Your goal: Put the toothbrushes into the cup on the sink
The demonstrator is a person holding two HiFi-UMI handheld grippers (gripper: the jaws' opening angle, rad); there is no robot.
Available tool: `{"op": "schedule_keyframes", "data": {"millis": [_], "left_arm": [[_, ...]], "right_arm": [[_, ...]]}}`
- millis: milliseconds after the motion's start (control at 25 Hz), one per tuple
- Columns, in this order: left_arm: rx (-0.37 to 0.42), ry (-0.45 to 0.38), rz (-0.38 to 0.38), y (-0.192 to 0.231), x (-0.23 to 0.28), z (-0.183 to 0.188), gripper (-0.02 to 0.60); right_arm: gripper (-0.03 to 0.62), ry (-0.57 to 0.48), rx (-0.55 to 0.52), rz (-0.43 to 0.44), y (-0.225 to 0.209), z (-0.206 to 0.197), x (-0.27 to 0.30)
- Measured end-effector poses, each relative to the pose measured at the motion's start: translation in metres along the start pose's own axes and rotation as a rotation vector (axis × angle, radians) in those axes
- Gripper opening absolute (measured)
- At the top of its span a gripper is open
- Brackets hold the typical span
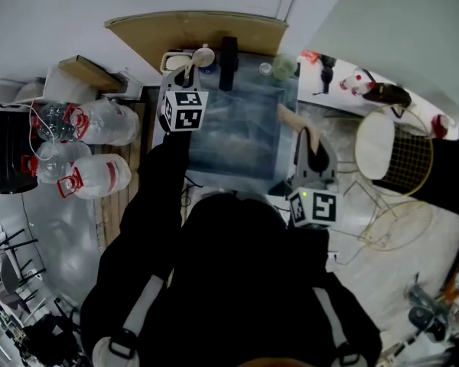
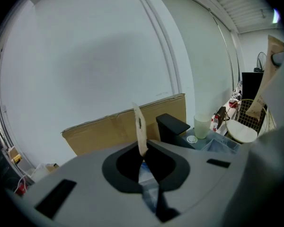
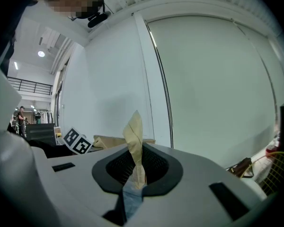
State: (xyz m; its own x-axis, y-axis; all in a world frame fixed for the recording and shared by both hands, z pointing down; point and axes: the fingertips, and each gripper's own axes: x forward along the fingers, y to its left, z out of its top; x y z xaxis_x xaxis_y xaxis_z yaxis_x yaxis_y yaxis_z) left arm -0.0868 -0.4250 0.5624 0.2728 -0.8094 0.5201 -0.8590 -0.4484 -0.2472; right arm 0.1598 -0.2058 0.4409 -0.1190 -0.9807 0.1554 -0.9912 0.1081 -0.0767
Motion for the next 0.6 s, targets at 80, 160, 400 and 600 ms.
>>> {"op": "schedule_keyframes", "data": {"millis": [80,160,400,600], "left_arm": [[0.001,0.008,0.003,0.001,0.005,-0.002,0.005],[-0.002,0.013,0.005,0.002,0.010,-0.003,0.005],[-0.003,0.047,-0.008,0.002,0.025,-0.009,0.006],[-0.027,0.067,-0.020,-0.001,0.035,-0.015,0.006]], "right_arm": [[0.029,0.003,-0.003,-0.005,-0.002,-0.001,0.001],[0.028,0.006,-0.007,-0.012,-0.005,-0.002,0.002],[0.029,0.002,-0.006,-0.023,-0.007,0.001,0.002],[0.029,0.007,-0.014,-0.033,-0.010,-0.001,0.000]]}}
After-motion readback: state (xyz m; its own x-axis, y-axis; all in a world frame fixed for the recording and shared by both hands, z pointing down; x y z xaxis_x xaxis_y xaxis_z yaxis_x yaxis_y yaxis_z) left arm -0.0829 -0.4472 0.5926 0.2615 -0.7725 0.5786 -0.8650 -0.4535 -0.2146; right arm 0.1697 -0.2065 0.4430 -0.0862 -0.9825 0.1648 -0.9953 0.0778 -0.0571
